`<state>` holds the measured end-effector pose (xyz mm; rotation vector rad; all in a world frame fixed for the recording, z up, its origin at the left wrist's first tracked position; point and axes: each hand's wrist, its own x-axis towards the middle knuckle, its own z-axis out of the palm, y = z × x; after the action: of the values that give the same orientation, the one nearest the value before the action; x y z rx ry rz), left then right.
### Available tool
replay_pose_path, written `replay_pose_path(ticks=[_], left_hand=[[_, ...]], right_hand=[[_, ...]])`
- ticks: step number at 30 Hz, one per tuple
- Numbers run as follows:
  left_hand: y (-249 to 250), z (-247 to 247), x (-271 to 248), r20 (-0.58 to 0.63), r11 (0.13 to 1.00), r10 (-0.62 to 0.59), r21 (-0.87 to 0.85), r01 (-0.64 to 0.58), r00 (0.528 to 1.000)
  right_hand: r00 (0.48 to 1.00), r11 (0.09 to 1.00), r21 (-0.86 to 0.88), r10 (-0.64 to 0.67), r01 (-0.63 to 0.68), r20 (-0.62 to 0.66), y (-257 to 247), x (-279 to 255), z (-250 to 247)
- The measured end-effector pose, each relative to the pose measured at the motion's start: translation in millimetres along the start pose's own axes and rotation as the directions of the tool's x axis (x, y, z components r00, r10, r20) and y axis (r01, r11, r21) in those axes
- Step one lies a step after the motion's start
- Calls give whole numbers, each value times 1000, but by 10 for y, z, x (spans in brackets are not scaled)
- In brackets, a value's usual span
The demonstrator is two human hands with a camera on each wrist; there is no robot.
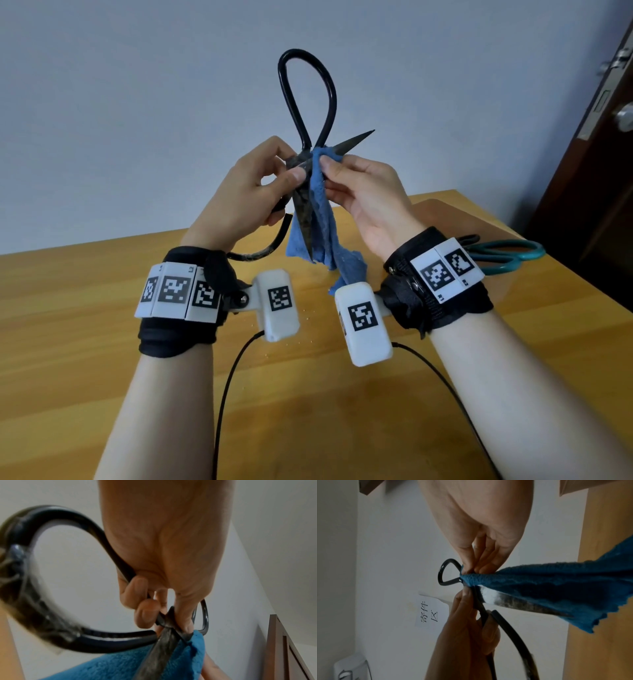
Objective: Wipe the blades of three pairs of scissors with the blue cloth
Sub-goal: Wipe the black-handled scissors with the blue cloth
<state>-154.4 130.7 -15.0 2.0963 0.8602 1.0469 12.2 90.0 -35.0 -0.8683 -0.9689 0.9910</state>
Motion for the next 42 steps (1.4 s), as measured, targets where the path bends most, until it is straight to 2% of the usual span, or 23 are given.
replay_pose_path(ticks=[13,24,32,35,39,42], left_hand=[[76,12,-18,1,1000,23,21,-23,1000],[57,30,-1,33,998,2,56,-4,999],[43,-26,-34,58,996,-16,94,11,998],[4,-129,-54,53,992,-32,124,26,998],[-23,-164,-64,55,988,-33,151,25,998],[-23,-151,-52,51,987,-26,161,17,998]], right_hand=[[988,984,170,-28,54,-153,-116,37,-86],[939,916,391,55,88,-340,-109,29,-7],[906,880,466,122,91,-406,-146,77,-119],[909,907,411,90,93,-406,-166,125,-227],[971,986,168,21,19,-237,-175,130,-293],[988,1000,-10,22,-24,-155,-193,125,-321]])
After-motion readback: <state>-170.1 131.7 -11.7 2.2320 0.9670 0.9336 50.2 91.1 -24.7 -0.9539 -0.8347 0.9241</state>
